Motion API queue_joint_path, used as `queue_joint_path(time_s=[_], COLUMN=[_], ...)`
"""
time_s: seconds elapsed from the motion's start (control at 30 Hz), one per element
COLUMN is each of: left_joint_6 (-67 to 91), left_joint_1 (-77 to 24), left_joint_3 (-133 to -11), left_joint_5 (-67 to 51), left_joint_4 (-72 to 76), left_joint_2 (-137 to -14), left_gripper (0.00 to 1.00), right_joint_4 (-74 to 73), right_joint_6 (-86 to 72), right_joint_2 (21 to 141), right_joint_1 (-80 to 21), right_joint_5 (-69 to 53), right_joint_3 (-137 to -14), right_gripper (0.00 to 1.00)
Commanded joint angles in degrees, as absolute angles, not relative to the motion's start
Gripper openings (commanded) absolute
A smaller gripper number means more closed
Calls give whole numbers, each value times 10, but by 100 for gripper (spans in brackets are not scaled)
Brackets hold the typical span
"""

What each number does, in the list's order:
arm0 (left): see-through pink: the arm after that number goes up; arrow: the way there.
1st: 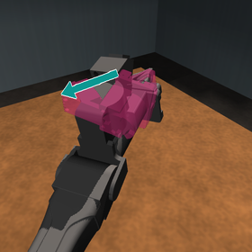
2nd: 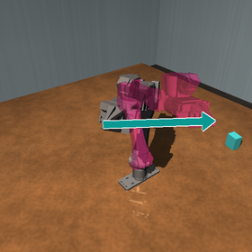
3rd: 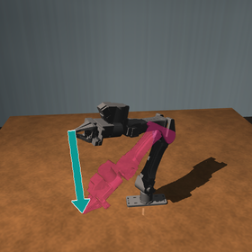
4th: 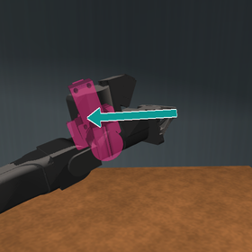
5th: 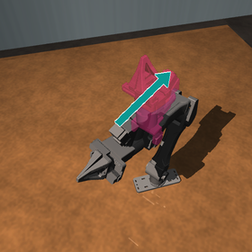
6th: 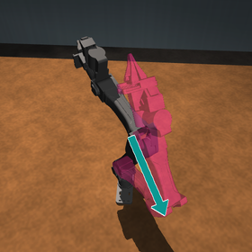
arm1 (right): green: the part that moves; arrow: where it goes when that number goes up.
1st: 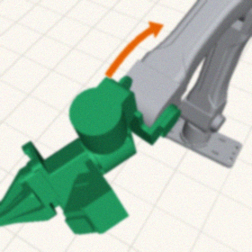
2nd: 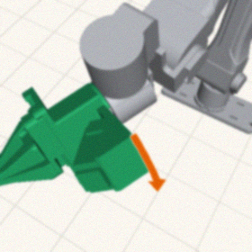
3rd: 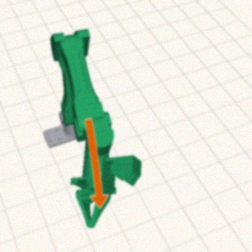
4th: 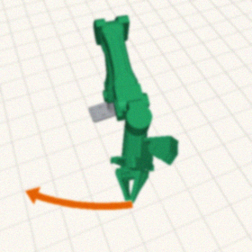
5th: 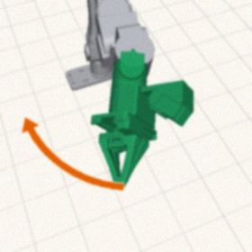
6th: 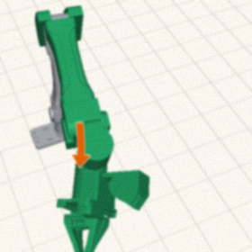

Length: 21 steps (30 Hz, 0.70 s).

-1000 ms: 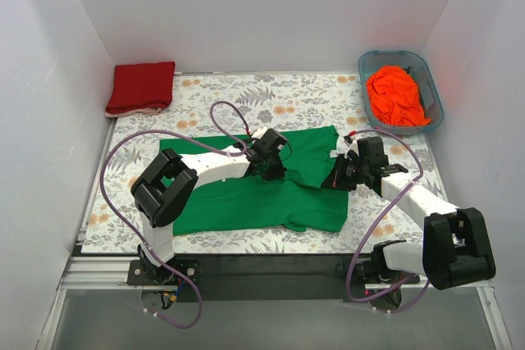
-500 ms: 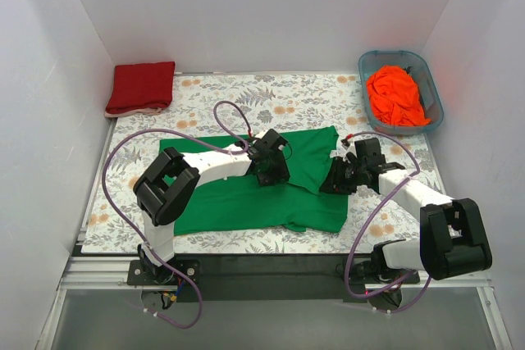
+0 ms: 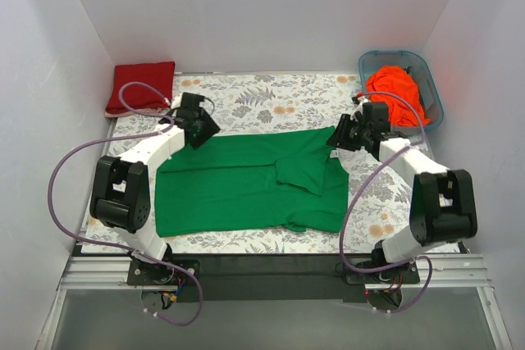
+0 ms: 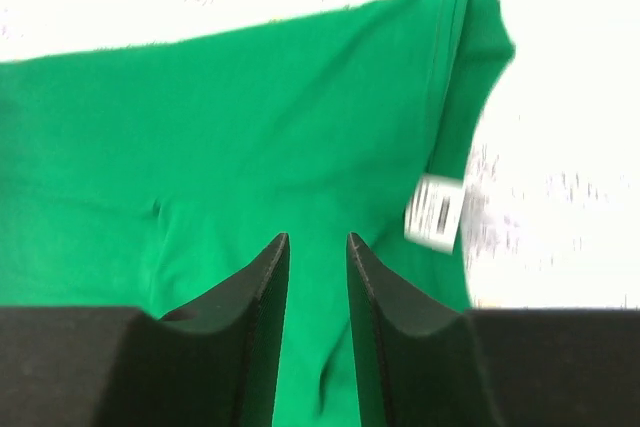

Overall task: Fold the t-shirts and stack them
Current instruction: Fold the tshirt

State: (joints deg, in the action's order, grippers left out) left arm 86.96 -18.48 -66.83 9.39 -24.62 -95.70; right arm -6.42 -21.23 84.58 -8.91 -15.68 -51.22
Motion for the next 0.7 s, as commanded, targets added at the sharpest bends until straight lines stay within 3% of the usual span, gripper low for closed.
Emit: queue_joint_path(time_s=[0.0,0.27,0.67], left_joint_6=[820,811,820], left_joint_1=[-128,-16,23], left_joint_3=[-644,-635,-731], left_joint_5=[114,106,85], left_joint_4=[-241,-221,-246], left_joint_2=[-964,-1035,-1159], left_gripper=[51,48,46], right_joint_4=[-6,54,40], right_joint_6=[-219,-228,-203], right_joint_2=[904,1049,1195], right_joint_1=[-88,-72,-30], right_joint_5=[-163,-150,-84], right_joint_3=[-567,-623,-743], right_gripper=[35,34,36])
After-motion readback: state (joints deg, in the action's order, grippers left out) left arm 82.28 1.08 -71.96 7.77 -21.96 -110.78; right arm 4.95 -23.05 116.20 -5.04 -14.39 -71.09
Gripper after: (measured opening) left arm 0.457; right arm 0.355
